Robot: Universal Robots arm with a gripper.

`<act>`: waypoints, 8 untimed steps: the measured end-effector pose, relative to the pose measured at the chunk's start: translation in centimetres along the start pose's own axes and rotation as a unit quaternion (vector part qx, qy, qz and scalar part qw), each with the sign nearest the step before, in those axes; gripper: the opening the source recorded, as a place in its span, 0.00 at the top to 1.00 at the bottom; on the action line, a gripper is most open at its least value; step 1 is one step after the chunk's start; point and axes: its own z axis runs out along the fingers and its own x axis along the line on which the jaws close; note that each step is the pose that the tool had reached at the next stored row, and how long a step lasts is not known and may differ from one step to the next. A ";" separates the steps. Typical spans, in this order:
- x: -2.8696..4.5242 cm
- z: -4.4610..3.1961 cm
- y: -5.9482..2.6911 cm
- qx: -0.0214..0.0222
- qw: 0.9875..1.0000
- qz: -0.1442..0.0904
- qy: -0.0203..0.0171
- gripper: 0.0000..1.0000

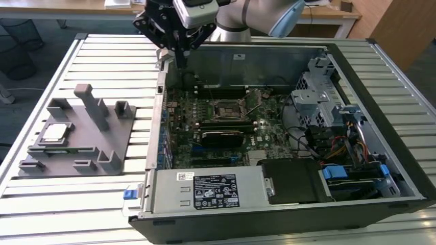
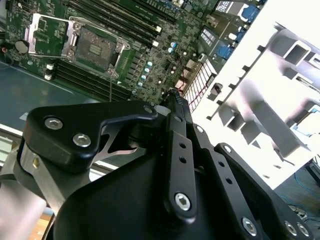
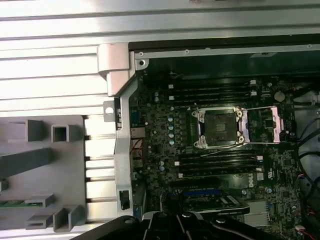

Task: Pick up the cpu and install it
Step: 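Reach for the cpu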

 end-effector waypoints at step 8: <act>0.35 0.03 -0.03 0.000 1.000 0.000 0.000 0.89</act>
